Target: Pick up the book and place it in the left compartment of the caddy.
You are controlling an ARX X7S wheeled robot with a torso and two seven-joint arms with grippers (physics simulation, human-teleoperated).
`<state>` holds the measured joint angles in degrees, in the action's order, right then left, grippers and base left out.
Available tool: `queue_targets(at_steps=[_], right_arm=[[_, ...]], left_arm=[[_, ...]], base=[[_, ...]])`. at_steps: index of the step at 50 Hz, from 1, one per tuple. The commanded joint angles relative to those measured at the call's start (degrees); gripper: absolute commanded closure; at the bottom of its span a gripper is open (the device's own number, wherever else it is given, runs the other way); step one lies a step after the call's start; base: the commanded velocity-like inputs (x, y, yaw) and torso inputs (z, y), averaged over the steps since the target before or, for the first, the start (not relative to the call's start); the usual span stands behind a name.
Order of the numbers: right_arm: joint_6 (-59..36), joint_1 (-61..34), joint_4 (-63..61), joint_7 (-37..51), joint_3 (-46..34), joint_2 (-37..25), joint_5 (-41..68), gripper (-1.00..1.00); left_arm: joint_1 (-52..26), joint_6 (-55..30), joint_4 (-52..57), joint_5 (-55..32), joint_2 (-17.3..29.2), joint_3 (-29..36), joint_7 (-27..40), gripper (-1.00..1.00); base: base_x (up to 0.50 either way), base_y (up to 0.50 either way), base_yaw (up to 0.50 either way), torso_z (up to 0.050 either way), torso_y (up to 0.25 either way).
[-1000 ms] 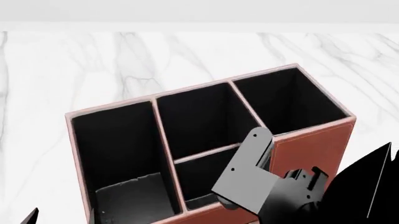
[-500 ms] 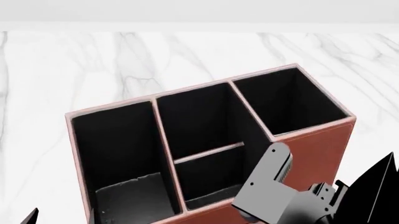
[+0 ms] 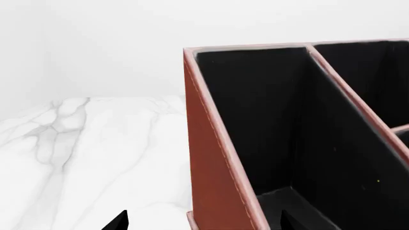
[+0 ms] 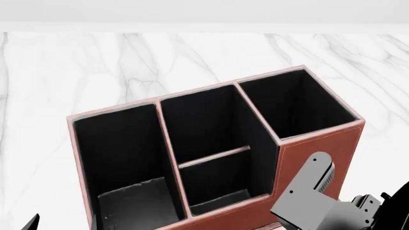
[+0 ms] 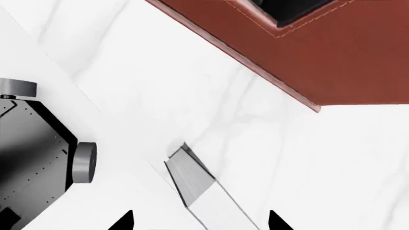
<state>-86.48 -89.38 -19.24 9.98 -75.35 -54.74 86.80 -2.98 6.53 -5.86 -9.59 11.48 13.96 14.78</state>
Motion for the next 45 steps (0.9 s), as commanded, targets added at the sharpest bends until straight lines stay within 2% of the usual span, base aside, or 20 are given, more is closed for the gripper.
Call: queue_targets(at_steps=[1, 22, 45], right_arm=[[0.36, -0.99, 0.87, 0.63, -1.45, -2.01, 0.05, -1.00], [1.46, -3.04, 3.22, 0.68, -3.28, -4.70, -1.67, -1.00], [5.27, -1.44, 5.57, -3.20, -6.35, -3.46, -6.38, -1.00]], left_arm=[[-0.04, 0.18, -0.18, -0.17, 0.21, 0.33, 0.23, -1.00], [-0.09, 0.43, -0.37, -0.36, 0.51, 1.03, 0.66, -1.00], [-0.08, 0.43, 0.07, -0.79, 0.96, 1.50, 1.24, -1.00]], base=[[0.00, 0.00, 0.00, 0.000, 0.000], [0.00, 0.00, 0.00, 0.000, 0.000], [0.00, 0.00, 0.00, 0.000, 0.000]])
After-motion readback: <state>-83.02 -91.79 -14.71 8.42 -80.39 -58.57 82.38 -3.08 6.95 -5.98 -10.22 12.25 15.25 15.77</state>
